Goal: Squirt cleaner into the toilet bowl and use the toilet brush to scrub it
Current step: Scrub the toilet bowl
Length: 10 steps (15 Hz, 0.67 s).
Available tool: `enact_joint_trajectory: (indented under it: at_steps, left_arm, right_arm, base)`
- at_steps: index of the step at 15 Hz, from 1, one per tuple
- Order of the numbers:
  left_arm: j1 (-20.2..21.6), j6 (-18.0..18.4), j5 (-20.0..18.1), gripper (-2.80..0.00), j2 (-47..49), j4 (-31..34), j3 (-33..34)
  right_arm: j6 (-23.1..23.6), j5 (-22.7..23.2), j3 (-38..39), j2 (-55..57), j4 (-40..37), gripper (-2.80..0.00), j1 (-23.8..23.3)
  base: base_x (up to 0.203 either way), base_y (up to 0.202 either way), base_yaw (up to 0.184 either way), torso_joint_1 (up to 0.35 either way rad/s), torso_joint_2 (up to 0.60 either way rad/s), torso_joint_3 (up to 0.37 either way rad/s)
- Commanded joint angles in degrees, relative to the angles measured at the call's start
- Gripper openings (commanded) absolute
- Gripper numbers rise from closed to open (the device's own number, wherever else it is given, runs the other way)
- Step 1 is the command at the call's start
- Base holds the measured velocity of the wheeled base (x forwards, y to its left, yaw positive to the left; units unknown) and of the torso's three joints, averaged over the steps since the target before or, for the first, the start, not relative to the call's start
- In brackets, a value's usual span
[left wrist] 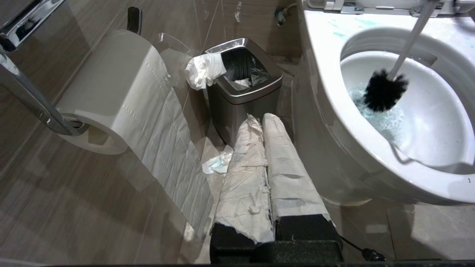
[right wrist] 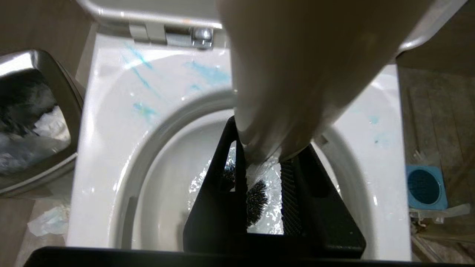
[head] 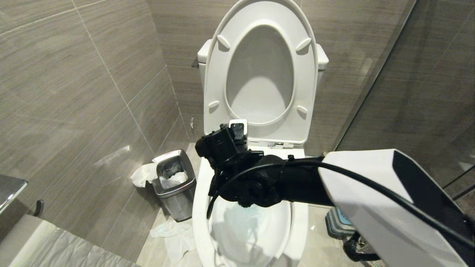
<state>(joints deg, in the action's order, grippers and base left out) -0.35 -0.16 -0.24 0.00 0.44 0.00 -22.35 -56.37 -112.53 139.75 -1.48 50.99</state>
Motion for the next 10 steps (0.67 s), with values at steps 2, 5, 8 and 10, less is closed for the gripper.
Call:
enact_joint_trajectory:
  at_steps: [2,5,8,10]
  left_arm:
    - [0.00,-0.02,-0.02,-2.80,0.09,0.00,0.09]
    - [0.00,-0.02,-0.02,-2.80,0.09,0.00,0.09]
    - [0.00,-0.02,-0.02,-2.80,0.09,0.00,0.09]
    - [0.00,-0.02,-0.02,-2.80,0.09,0.00,0.09]
  right_arm:
    - [0.16,-0.71,-1.24,9.90,3.06,-2.80,-0.21]
    - [0.03,-2.77,-1.20,10.38,3.84,-2.80,0.13]
    - [1.02,-3.02,-0.82,4.54,3.13,-2.80,0.84]
    - [2.61,-3.33,-0.24,-1.86,2.74,-2.80,1.33]
  base:
    - [0.000,0.000,0.000,0.000,0.00,0.000]
    - [0.000,0.000,0.000,0.000,0.00,0.000]
    - [0.000,0.000,0.000,0.000,0.00,0.000]
    - [0.000,0.000,0.000,0.000,0.00,0.000]
